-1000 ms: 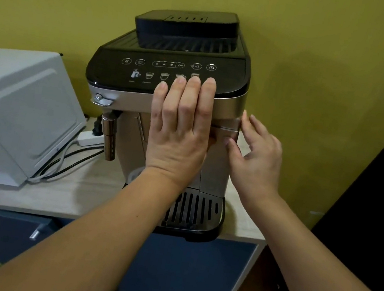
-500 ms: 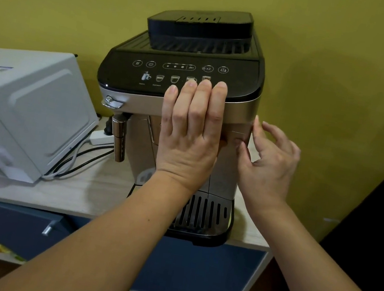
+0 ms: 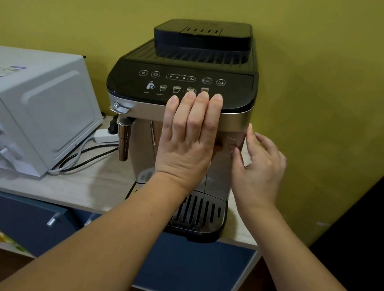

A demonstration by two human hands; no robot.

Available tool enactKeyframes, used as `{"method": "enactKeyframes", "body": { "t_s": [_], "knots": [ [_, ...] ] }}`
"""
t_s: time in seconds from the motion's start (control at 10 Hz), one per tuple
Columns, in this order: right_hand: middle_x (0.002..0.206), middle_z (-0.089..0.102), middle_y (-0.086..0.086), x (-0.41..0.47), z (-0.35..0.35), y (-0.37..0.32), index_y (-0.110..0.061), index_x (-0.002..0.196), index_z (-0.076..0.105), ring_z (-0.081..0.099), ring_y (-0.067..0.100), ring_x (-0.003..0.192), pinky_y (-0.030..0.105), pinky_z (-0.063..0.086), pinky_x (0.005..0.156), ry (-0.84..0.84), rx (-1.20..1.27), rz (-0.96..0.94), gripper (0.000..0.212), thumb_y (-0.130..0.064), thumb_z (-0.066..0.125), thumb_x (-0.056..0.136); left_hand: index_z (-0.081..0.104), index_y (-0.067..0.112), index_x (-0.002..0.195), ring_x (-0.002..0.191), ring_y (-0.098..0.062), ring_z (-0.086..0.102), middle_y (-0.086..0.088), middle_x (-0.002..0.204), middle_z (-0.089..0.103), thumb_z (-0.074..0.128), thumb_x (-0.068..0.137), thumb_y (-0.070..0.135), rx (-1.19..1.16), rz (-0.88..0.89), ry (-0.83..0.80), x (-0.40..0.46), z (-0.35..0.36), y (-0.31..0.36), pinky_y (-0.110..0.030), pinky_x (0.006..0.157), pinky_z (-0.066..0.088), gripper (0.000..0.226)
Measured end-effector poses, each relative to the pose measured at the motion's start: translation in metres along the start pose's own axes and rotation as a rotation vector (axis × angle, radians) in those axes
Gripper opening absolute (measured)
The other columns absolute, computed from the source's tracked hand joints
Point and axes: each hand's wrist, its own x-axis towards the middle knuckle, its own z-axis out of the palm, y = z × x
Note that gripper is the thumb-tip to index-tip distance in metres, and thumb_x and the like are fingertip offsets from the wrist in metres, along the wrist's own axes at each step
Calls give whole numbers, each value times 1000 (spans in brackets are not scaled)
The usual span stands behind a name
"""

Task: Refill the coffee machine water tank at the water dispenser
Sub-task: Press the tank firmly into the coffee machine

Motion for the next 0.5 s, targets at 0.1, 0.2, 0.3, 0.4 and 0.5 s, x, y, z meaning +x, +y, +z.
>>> {"method": "enactKeyframes", "body": {
  "t_s": [0.1,0.2,0.3,0.4,0.5],
  "knots": [
    [149,48,4,4,-21,-8,-15,149,36,37,21,141,41,27,116,-212,-95,-8,55,-25,54,98,24,5,145,133,-32,28,-13,138,26,58,90,27,27,-46,-88,3,-12,4,-47,122,10,69],
    [163,23,1,6,-44,-15,-15,152,29,22,18,148,33,18,119,-317,-119,-33,58,-28,51,99,12,3,150,139,-33,17,-15,145,17,70,81,35,12,-24,-294,5,-31,5,-48,122,1,95],
    [165,14,4,1,-63,-26,-13,153,23,17,19,150,32,15,119,-409,-119,-70,63,-24,53,99,4,5,153,147,-33,9,-15,155,10,65,86,47,-9,16,-437,5,-55,-1,-48,122,0,100],
    [165,13,3,-9,-73,-35,-13,154,18,13,16,151,27,10,118,-450,-98,-75,67,-24,53,99,6,7,155,150,-32,9,-16,160,10,60,91,45,-44,38,-467,4,-76,-7,-48,122,3,92],
    [165,12,2,-12,-93,-46,-14,155,14,10,13,151,28,9,121,-369,-38,-3,71,-28,54,98,12,7,154,150,-32,11,-15,160,13,59,92,42,-91,25,-413,12,-98,-20,-48,122,5,85]
  ]
}}
